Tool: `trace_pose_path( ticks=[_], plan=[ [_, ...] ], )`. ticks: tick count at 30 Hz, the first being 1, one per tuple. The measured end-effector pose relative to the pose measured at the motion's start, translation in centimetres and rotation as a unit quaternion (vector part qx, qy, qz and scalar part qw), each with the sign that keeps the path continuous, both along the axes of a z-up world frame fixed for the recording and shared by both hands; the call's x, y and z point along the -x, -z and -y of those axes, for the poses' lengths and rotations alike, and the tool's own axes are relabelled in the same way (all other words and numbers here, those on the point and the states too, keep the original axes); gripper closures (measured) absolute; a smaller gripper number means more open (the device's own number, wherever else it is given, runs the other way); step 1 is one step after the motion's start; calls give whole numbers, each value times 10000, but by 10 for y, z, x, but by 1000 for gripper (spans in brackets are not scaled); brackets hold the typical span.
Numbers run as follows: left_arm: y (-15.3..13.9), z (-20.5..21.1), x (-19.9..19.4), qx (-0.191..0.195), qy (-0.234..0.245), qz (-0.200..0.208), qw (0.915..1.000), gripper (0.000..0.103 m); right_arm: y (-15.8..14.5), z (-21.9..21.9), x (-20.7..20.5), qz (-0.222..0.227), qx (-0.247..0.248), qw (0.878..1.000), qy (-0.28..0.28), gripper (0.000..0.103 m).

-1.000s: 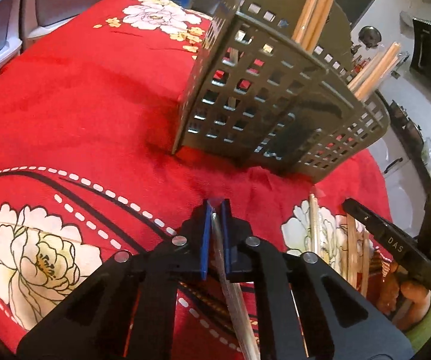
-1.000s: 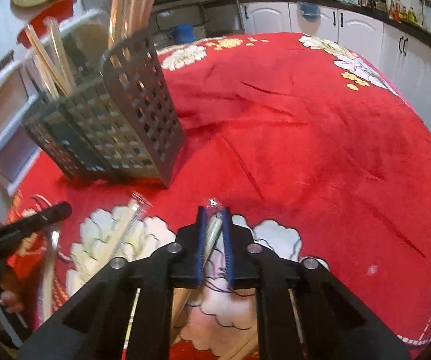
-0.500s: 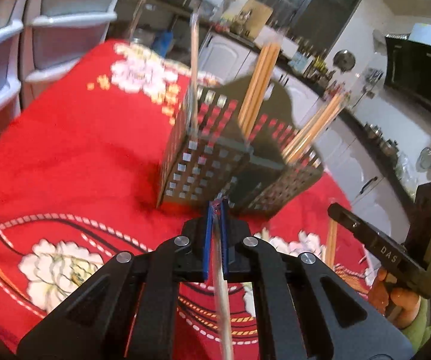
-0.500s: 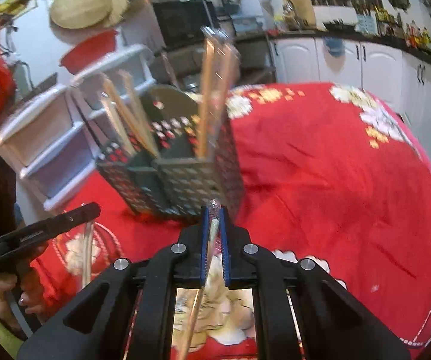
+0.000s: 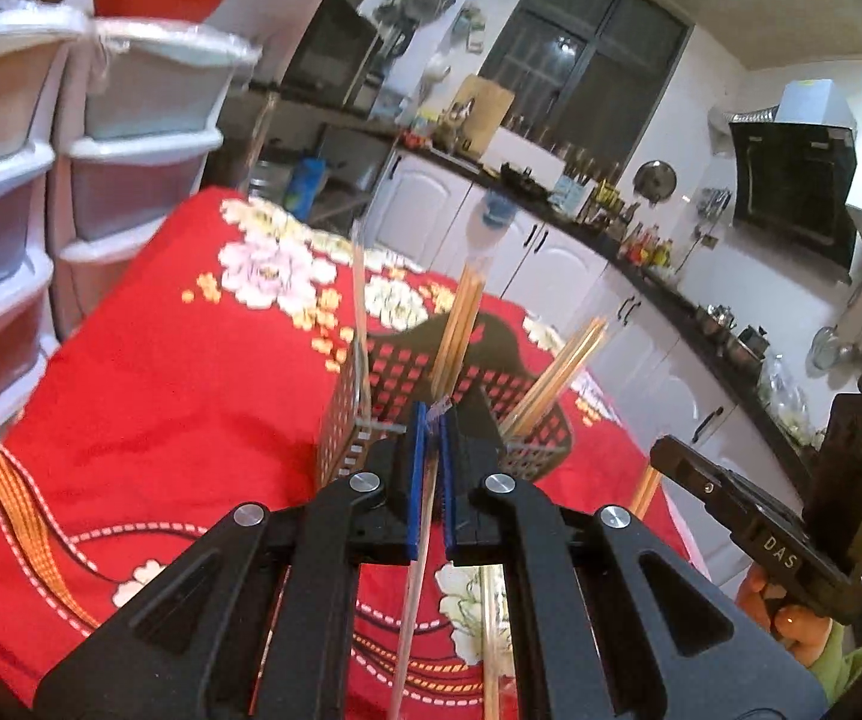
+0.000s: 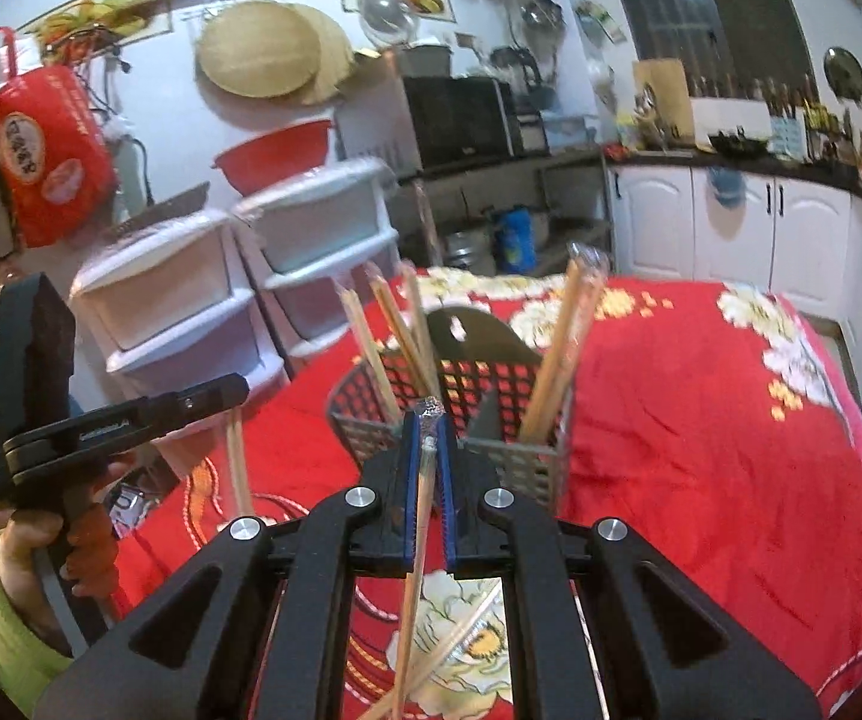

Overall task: Organize utensils
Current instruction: 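Lift the chopsticks in both tools and carry them above the caddy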

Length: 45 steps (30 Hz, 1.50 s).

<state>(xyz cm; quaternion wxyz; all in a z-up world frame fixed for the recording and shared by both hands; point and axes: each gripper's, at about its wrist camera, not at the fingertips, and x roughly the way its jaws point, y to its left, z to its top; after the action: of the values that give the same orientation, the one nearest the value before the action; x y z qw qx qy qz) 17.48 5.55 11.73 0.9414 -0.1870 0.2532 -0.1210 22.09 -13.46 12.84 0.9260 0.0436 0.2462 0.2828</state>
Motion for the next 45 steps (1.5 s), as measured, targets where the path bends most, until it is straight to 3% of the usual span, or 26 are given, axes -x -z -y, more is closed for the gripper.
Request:
trace_pose_path(
  ticks=[22,36,45],
  plan=[
    [-91,-13,-1,9,-217,1072,9940,102,-74,-19,-10,1163,-194,9930,3,97],
    [-113,-17,-24,-21,-412,1323,9904,102,-100,-17,-40,1750,-215,9833,458,97],
    [-108,-14,-47,-60,-498,1376,9892,102,-94,-20,-66,1712,-291,9828,620,97]
  ],
)
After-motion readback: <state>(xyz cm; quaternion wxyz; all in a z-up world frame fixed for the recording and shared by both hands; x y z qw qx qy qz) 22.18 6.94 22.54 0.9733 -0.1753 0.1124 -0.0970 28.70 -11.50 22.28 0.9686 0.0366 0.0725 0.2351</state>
